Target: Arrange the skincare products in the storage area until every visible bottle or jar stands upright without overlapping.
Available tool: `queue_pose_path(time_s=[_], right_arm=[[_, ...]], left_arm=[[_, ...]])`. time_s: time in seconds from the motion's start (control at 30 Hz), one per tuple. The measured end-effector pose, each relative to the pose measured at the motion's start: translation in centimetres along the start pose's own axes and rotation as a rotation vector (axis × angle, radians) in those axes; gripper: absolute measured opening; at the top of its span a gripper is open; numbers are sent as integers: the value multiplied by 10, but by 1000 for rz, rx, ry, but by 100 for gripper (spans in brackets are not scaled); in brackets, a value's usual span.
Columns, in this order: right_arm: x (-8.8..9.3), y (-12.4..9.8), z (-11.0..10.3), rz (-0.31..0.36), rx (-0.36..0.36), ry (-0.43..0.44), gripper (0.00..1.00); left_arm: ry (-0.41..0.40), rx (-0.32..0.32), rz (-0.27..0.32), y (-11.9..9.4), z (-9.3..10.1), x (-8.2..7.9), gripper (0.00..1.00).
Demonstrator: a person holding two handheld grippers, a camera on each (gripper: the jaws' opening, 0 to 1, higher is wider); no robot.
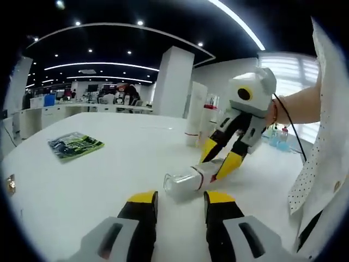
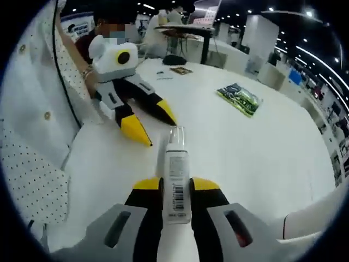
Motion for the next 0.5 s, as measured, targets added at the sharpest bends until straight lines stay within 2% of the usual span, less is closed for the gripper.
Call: queue_pose_path(time_s=[0.13,0.23,0.27,0.37,0.5], right_arm=[[4,0,-7,-37,-48,-74,18],[5,0,-10,-42,-70,-89,18],[5,1,-12,-44,-79,-101,18],[7,1,-15,-63,-96,-131,18],[8,2,-15,-55,-80,-111,19]], left_arm=[[62,55,-44,5,11,5,37],[111,127,-56,8,25,7,37],[141,159,-79,9,30,10,36],[147,143,-77,12,27,10,28],[151,176,-106,13,25,8,24]])
Point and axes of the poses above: the point that each gripper's makers call its tool centre point, and the gripper's own axes: y roughly forward along the fingers, z roughly to its right, x roughly out of its underside, the point moved 2 cm from there along -y, roughly backward along the fingers, and after that the axes turned 10 degrees about y, right-handed, at the moved point
